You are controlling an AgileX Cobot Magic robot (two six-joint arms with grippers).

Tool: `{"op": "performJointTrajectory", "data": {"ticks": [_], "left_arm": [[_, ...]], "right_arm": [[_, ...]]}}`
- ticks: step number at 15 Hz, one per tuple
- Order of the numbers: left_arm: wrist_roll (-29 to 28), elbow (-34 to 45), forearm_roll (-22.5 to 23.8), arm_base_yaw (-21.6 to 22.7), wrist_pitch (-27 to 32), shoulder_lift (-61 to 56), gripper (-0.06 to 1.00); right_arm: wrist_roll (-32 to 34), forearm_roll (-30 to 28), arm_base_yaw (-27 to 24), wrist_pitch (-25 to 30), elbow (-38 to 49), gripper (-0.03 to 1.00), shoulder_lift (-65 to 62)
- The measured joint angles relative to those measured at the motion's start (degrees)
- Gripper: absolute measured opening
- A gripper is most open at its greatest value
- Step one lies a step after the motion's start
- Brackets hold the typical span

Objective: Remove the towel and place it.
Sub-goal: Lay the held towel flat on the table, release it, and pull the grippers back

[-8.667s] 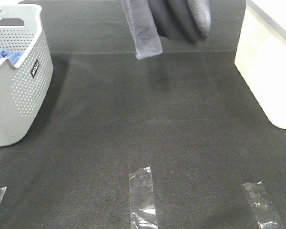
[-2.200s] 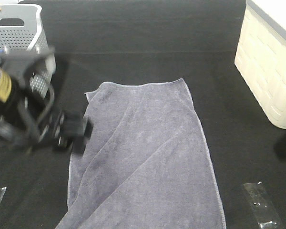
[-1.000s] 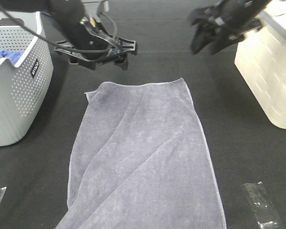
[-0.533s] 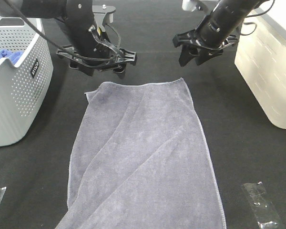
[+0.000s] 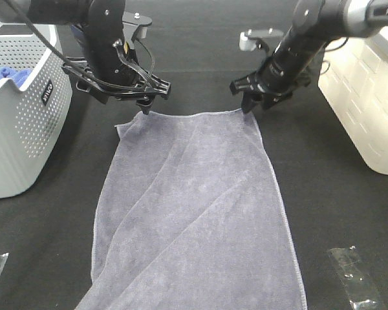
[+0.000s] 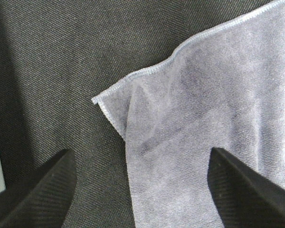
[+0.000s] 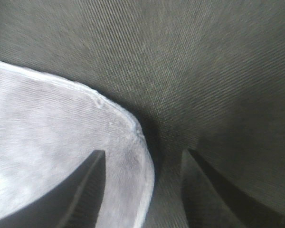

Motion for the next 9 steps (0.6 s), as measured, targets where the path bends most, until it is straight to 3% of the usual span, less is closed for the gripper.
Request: {"op": "performJointTrajectory", "data": {"ticks": [5,6,8,9], "left_arm": [[0.1,0.0,-1.1,0.0,0.1,0.0,0.73],[0.1,0.0,-1.3,0.0,0.1,0.0,0.73],[0.1,0.0,-1.3,0.0,0.1,0.0,0.73],[0.1,0.0,-1.3,0.0,0.1,0.0,0.73]], "right_arm": [[0.0,1.3,0.0,-3.2,-0.1,0.40,3.4],[0.0,1.6,0.0,-3.2,-0.1,0.34,3.4],[0.0,1.8,0.0,-3.3,-0.1,0.12,3.4],[0.0,1.8,0.0,-3.3,-0.1,0.12,3.4]]}}
